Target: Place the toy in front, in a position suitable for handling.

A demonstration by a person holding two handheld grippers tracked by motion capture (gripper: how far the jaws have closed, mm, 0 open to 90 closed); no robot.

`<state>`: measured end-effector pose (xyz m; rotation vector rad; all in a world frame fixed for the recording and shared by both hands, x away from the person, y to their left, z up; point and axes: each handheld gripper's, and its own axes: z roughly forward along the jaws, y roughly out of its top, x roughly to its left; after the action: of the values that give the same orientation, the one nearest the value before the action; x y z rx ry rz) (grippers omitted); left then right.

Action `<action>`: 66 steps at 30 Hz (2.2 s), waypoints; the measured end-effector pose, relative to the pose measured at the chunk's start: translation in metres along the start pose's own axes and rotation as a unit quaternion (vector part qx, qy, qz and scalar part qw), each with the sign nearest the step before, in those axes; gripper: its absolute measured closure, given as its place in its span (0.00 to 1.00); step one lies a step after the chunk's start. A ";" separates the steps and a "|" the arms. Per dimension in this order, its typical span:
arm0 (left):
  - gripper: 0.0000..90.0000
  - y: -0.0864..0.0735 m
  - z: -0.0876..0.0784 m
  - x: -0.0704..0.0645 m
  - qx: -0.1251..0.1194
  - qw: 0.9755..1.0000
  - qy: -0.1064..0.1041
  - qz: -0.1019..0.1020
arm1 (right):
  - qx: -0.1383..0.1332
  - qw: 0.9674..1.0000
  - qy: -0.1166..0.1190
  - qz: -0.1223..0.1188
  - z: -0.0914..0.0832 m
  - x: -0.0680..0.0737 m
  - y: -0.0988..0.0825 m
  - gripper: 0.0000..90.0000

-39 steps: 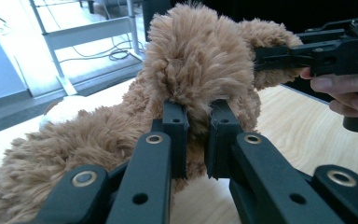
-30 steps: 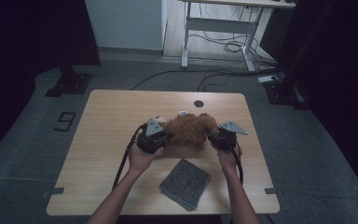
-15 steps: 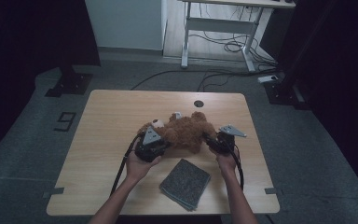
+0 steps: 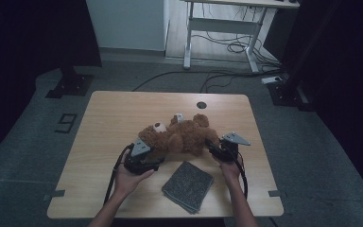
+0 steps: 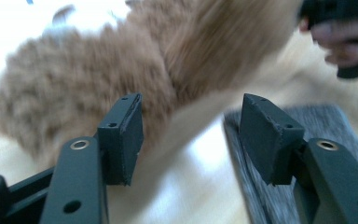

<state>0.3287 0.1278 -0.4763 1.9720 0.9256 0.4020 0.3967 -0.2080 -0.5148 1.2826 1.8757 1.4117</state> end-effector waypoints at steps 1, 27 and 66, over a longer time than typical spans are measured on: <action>0.44 -0.005 -0.001 -0.001 0.006 1.000 -0.004 0.000 | -0.001 1.000 0.000 -0.001 0.000 0.000 -0.001 0.66; 0.36 -0.038 0.071 -0.049 0.113 0.992 -0.059 0.002 | -0.001 1.000 0.003 -0.003 -0.007 0.002 -0.008 0.64; 0.91 -0.034 -0.015 -0.002 -0.005 0.993 -0.111 -0.046 | 0.001 1.000 -0.001 -0.010 -0.012 0.005 -0.013 0.63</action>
<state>0.3033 0.1458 -0.4967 1.9118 0.8652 0.1317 0.3802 -0.2102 -0.5214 1.2627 1.8834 1.3984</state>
